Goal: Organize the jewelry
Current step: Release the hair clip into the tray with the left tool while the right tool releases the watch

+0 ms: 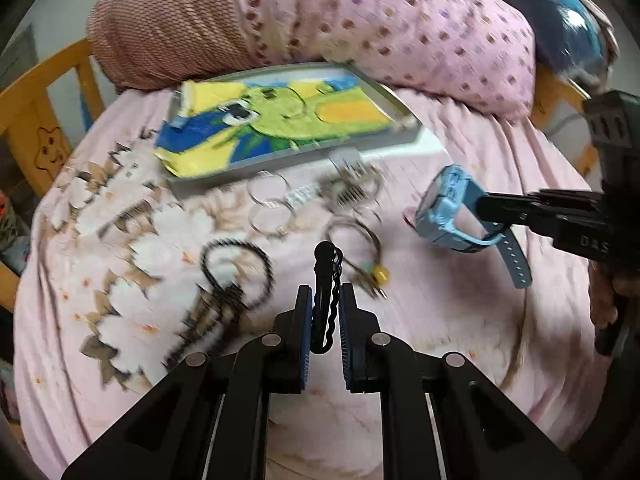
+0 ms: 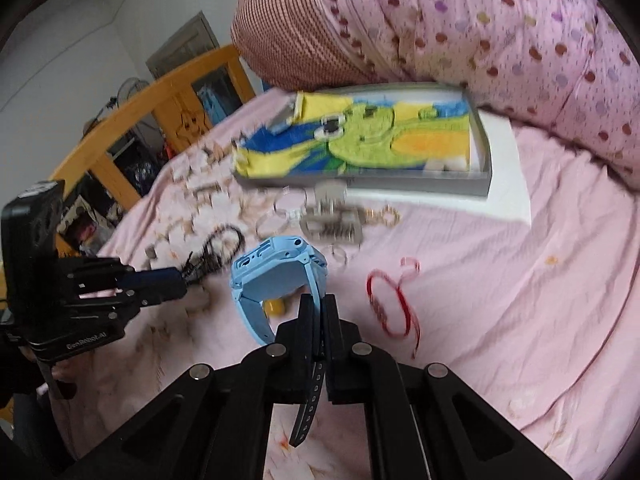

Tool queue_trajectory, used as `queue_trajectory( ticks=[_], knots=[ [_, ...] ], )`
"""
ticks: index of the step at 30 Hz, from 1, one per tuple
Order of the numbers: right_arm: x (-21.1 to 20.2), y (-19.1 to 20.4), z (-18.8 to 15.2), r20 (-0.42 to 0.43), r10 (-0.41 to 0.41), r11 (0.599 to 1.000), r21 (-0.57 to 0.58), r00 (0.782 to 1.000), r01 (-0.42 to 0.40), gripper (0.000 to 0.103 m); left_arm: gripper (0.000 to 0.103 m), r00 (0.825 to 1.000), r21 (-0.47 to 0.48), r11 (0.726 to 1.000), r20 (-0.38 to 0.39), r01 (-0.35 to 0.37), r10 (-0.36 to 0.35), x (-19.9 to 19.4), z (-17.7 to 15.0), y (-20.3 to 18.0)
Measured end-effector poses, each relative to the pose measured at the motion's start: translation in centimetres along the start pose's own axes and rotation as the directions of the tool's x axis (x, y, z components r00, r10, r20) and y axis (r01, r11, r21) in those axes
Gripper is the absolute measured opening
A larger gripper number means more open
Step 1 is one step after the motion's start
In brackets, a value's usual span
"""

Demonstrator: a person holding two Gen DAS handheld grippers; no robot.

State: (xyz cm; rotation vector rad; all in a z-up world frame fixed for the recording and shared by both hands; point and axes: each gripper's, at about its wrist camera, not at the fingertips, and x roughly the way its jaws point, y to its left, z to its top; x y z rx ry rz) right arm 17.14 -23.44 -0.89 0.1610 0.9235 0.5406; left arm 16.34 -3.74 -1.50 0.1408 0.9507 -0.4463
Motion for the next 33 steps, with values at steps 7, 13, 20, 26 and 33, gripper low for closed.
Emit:
queue_trajectory(
  ticks=[7, 13, 20, 26, 33],
  knots=[
    [2.6, -1.3, 6.6, 0.071, -0.025, 0.999, 0.039, 0.997, 0.022, 0.004, 0.011, 0.997, -0.091, 0.994, 0.043, -0.067, 0.071, 0.7, 6.1, 5.2],
    [7.6, -3.8, 11.3, 0.060, -0.049, 0.994, 0.104, 0.997, 0.042, 0.004, 0.011, 0.995, -0.148, 0.985, 0.027, -0.089, 0.094, 4.3, 10.3, 10.2],
    [13.4, -5.4, 12.7, -0.023, -0.065, 0.985, 0.156, 0.998, 0.068, 0.004, 0.011, 0.995, -0.223, 0.970, -0.033, -0.094, 0.089, 9.2, 11.8, 14.1],
    [15.7, -5.6, 12.4, -0.056, -0.083, 0.983, 0.160, 0.995, 0.091, 0.005, 0.011, 0.993, -0.246, 0.965, -0.091, -0.092, 0.071, 11.8, 11.3, 14.8],
    [16.7, -5.5, 13.3, -0.057, -0.139, 0.987, 0.071, 0.989, 0.143, 0.005, 0.012, 0.989, -0.244, 0.964, -0.127, -0.108, 0.079, 13.5, 11.5, 14.5]
  ],
)
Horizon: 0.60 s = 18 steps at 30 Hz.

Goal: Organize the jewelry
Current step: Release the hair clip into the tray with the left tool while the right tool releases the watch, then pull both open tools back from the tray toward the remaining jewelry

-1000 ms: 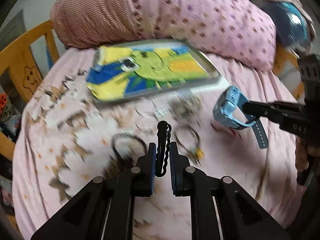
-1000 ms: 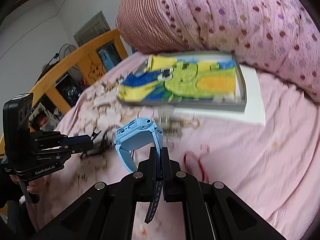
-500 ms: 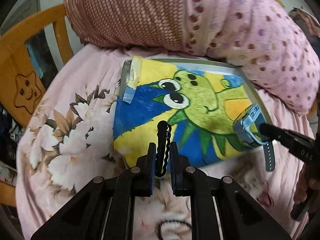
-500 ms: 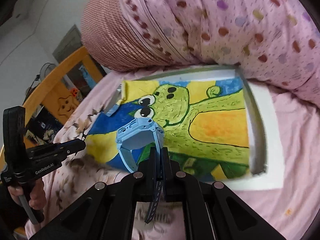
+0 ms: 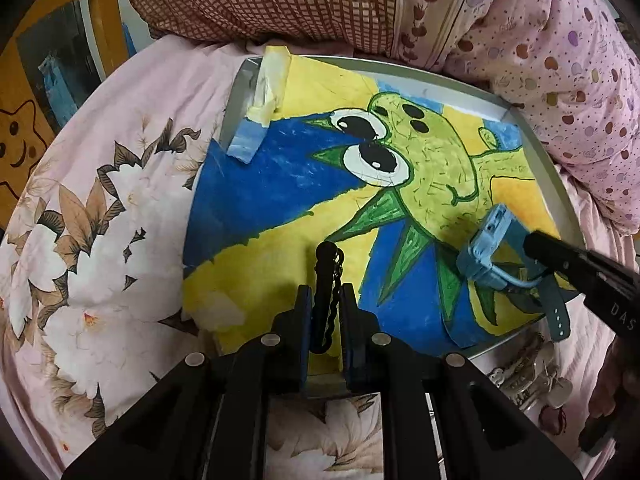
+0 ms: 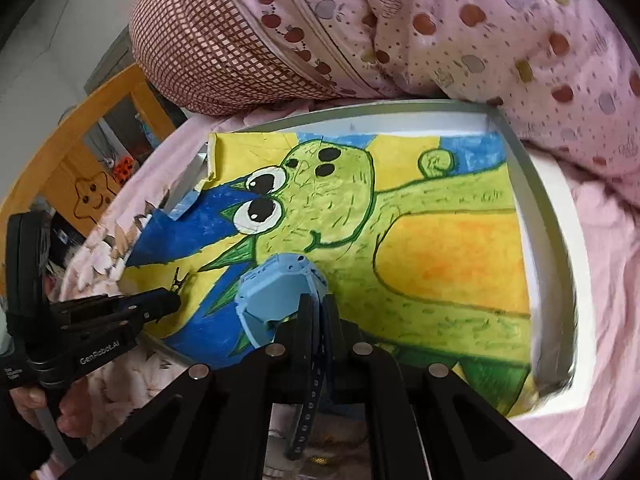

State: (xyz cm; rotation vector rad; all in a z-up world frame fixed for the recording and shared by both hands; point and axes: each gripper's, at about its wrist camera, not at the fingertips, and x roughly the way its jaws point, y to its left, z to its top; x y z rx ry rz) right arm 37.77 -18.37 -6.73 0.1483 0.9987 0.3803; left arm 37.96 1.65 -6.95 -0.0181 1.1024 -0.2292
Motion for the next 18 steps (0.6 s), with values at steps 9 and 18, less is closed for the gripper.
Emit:
queue_trajectory(
  ticks=[9, 18],
  knots=[
    [-0.7, -0.5, 1.2, 0.010, -0.005, 0.998, -0.057, 1.000, 0.005, 0.013, 0.056, 1.000, -0.020, 1.000, 0.022, 0.019, -0.019, -0.8, -0.5, 0.0],
    [-5.2, -1.6, -0.4, 0.102, -0.027, 1.000, 0.013, 0.994, 0.026, 0.072, 0.072, 0.993, -0.020, 0.999, 0.111, 0.032, -0.030, -4.3, -1.6, -0.8]
  ],
)
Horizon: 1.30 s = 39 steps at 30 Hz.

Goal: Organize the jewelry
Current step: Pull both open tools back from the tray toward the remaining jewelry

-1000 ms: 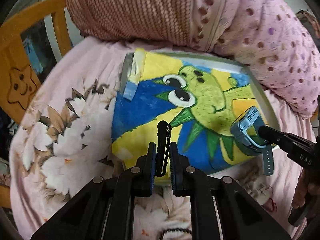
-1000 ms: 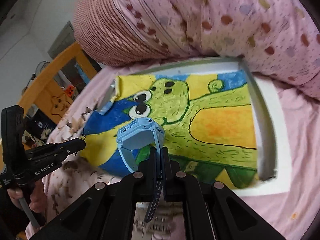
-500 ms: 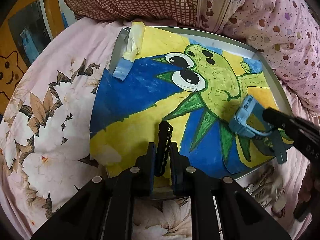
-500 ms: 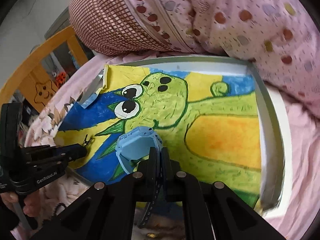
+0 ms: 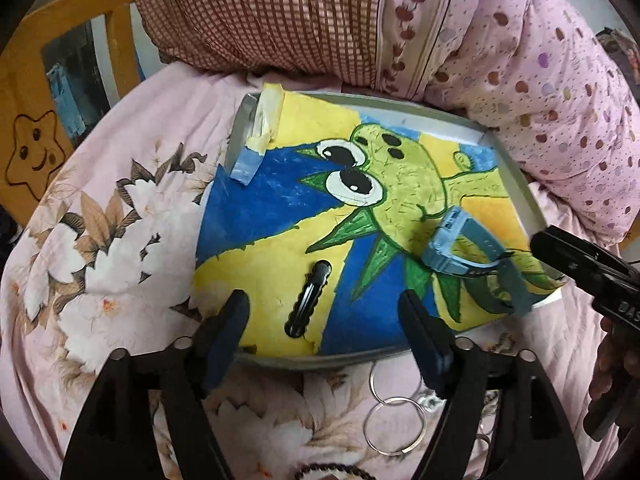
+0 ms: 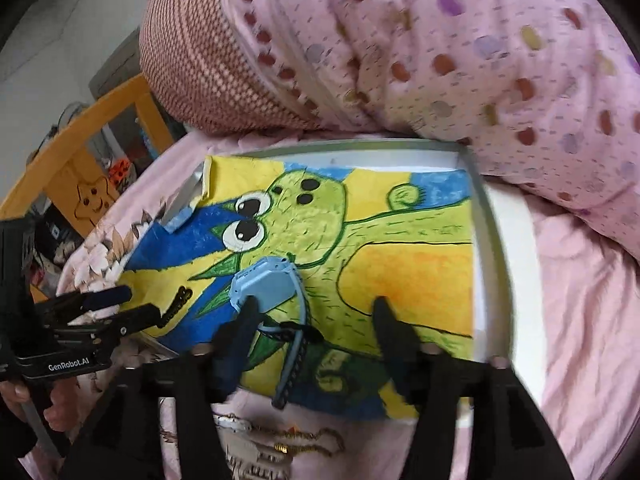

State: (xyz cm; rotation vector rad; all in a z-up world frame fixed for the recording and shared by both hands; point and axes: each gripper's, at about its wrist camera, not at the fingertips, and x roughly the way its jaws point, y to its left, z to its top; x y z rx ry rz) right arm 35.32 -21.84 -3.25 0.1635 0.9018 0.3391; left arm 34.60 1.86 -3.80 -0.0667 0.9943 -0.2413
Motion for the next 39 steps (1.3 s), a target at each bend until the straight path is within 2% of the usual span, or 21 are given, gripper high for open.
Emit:
queue_trajectory(
  ticks=[1, 2, 4, 6, 7, 9, 12, 16, 22, 29, 34, 39],
  knots=[
    [-0.9, -0.2, -0.1, 0.021, 0.001, 1.000, 0.007, 1.000, -0.001, 0.079, 0.072, 1.000, -0.002, 1.000, 0.010, 0.002, -0.002, -0.5, -0.3, -0.1],
    [-1.5, -0.2, -0.1, 0.034, -0.001, 1.000, 0.011, 0.999, 0.000, 0.081, 0.073, 1.000, -0.001, 1.000, 0.014, 0.003, -0.003, -0.7, -0.4, -0.3],
    [-3.2, -0.5, -0.4, 0.072, -0.006, 1.000, 0.028, 0.997, 0.004, 0.097, 0.073, 0.999, -0.007, 1.000, 0.024, 0.024, -0.024, -1.7, -0.9, -0.7],
    [-4.8, -0.9, -0.6, 0.115, -0.013, 0.999, 0.043, 0.993, 0.008, 0.103, 0.076, 0.998, -0.024, 0.999, 0.034, 0.049, -0.048, -2.4, -1.4, -0.9],
    [-5.7, -1.0, -0.9, 0.136, -0.017, 0.999, 0.048, 0.991, 0.011, 0.103, 0.078, 0.997, -0.035, 0.997, 0.042, 0.062, -0.061, -2.9, -1.7, -1.0],
    [-7.1, -1.2, -1.3, 0.162, -0.029, 0.999, 0.044, 0.986, 0.022, 0.103, 0.094, 0.995, -0.045, 0.996, 0.059, 0.079, -0.077, -3.9, -2.1, -1.2],
    [-8.9, -1.2, -2.5, 0.188, -0.044, 0.999, 0.029, 0.981, 0.040, 0.103, 0.100, 0.992, -0.049, 0.995, 0.096, 0.083, -0.078, -5.4, -2.8, -1.8],
    [-10.9, -1.1, -4.7, 0.189, -0.063, 0.998, 0.001, 0.980, 0.064, 0.103, 0.101, 0.991, -0.027, 0.994, 0.083, 0.108, -0.105, -6.5, -4.0, -2.7],
    [-13.0, -1.2, -7.8, 0.179, -0.083, 0.996, -0.016, 0.980, 0.087, 0.103, 0.101, 0.990, 0.012, 0.995, 0.097, 0.097, -0.098, -8.1, -6.6, -4.2],
    [-14.2, -1.6, -11.1, 0.147, -0.106, 0.993, -0.036, 0.983, 0.112, 0.103, 0.101, 0.993, 0.019, 0.993, 0.019, 0.119, -0.120, -8.4, -9.8, -5.2],
    [-14.0, -1.7, -13.6, 0.098, -0.114, 0.991, -0.063, 0.989, 0.121, 0.103, 0.101, 0.996, 0.125, 0.988, -0.020, 0.086, -0.084, -7.9, -12.1, -7.1],
    [-12.9, -1.5, -15.7, 0.038, -0.109, 0.987, -0.119, 0.993, 0.113, 0.103, 0.101, 0.989, 0.191, 0.972, -0.079, 0.139, -0.126, -6.7, -13.8, -8.7]
  ],
)
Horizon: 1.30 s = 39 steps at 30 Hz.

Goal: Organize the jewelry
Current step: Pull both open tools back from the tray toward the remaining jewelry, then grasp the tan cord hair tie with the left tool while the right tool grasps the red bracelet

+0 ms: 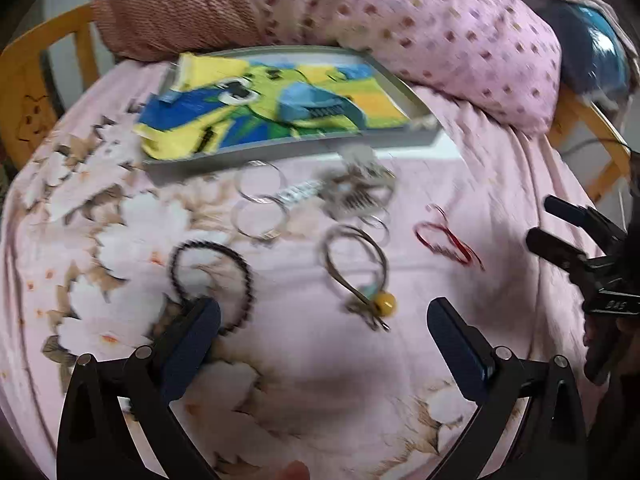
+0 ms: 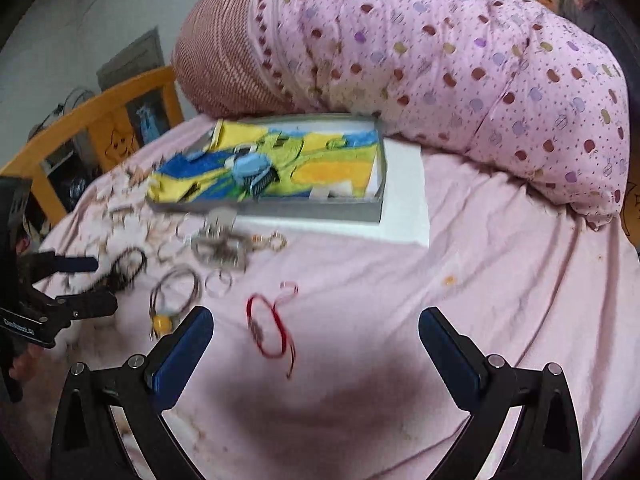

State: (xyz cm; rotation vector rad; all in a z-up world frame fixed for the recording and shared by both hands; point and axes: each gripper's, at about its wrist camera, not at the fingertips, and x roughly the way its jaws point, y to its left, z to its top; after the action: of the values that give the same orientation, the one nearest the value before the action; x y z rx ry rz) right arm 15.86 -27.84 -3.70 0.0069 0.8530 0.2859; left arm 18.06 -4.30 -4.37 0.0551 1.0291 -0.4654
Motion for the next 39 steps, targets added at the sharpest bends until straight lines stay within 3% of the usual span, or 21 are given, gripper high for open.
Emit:
queue_trajectory(
  ticks=[9, 13, 16, 18, 25, 30, 33, 39],
  knots=[
    [2.1, 0.3, -2.1, -0.090, 0.031, 0.995, -0.089, 0.995, -0.039, 0.103, 0.101, 0.995, -0.015, 0.998, -0.080, 0.065, -0.066, 2.8, -0.4, -0.2],
    [3.1, 0.0, -2.4, -0.123, 0.060, 0.995, -0.075, 0.991, -0.070, 0.103, 0.099, 0.992, -0.038, 0.996, -0.088, 0.082, -0.085, 3.6, -0.2, 0.2],
    [3.7, -0.2, -2.4, -0.127, 0.080, 0.994, -0.066, 0.989, -0.089, 0.102, 0.089, 0.992, -0.057, 0.995, -0.090, 0.087, -0.092, 4.0, 0.0, 0.3],
    [4.1, -0.3, -2.1, -0.127, 0.091, 0.993, -0.058, 0.988, -0.099, 0.095, 0.076, 0.992, -0.067, 0.994, -0.096, 0.081, -0.088, 4.2, 0.2, 0.5],
    [6.1, -0.1, -1.3, -0.147, 0.134, 0.990, -0.026, 0.980, -0.140, 0.068, 0.065, 0.993, -0.090, 0.993, -0.093, 0.071, -0.079, 4.3, 0.5, 0.8],
    [7.0, 0.2, -0.9, -0.150, 0.149, 0.988, -0.011, 0.978, -0.152, 0.056, 0.044, 0.991, -0.079, 0.994, -0.103, 0.075, -0.083, 4.7, 0.9, 0.4],
    [7.2, 0.5, -0.6, -0.151, 0.147, 0.988, -0.017, 0.977, -0.151, 0.052, 0.038, 0.991, -0.072, 0.995, -0.103, 0.072, -0.080, 4.8, 0.9, 0.2],
    [7.6, 0.8, -0.4, -0.155, 0.141, 0.989, -0.022, 0.978, -0.146, 0.047, 0.037, 0.991, -0.081, 0.992, -0.092, 0.093, -0.101, 4.6, 1.1, 0.5]
  ],
)
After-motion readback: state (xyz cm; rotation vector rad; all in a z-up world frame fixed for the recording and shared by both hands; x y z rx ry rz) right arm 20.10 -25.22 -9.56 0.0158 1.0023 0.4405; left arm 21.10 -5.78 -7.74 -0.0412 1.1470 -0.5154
